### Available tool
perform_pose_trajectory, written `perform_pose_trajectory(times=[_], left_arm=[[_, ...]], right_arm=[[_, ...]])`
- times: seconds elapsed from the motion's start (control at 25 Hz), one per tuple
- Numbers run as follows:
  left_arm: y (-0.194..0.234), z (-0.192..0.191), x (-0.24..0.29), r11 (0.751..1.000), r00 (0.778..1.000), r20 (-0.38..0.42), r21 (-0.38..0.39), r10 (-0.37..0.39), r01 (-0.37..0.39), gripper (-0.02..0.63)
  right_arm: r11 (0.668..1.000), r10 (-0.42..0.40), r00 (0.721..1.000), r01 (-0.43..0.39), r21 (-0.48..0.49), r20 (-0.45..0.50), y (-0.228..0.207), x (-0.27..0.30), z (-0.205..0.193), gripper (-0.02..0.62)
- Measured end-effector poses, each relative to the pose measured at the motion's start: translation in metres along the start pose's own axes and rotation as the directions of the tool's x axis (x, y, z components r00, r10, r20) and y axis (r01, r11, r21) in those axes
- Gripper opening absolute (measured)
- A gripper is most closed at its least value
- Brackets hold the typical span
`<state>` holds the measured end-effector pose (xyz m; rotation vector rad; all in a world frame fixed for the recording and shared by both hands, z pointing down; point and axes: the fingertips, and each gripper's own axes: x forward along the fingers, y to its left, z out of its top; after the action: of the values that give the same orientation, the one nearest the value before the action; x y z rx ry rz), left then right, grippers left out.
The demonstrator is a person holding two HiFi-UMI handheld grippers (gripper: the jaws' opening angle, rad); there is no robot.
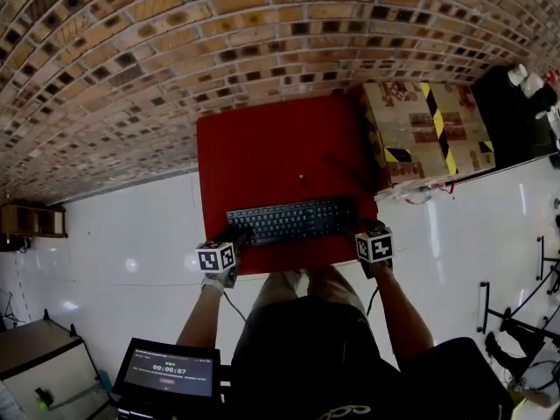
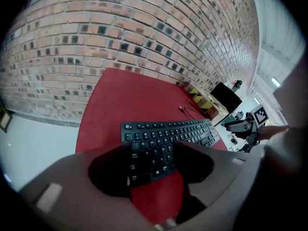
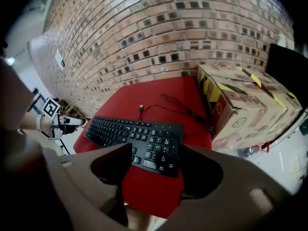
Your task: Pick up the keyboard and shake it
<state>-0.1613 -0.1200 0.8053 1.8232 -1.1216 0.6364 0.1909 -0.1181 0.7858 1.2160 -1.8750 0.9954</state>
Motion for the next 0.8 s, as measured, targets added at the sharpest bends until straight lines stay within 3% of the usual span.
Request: perform_pose_trajectory(times=[0.12, 0.32, 0.68, 0.8], left_arm=[[0.011, -0.003, 0.010, 0.998, 0.997, -0.056, 0.041, 0.047, -0.045, 0.293], [0.023, -0.009, 0.019, 0.998, 0.993, -0.099, 0.016, 0.062, -0.061, 0.314], [0.028, -0.010, 0.033, 0.999, 0.988, -0.152, 0.011, 0.035, -0.034, 0.321], [0.028, -0.006, 0.037, 1.000, 0.986, -0.167, 0.013, 0.023, -0.021, 0.324]], right_arm=[[1.000, 0.026, 0.998, -0.025, 0.009, -0.063, -0.006, 0.023, -0.001, 0.313], [0.999, 0.038, 0.992, -0.038, 0.008, -0.117, -0.012, 0.044, 0.000, 0.339], [1.000, 0.002, 0.983, -0.007, -0.024, -0.183, -0.021, 0.053, 0.000, 0.348], [1.000, 0.018, 0.980, -0.014, 0.022, -0.200, -0.024, 0.058, -0.001, 0.351]])
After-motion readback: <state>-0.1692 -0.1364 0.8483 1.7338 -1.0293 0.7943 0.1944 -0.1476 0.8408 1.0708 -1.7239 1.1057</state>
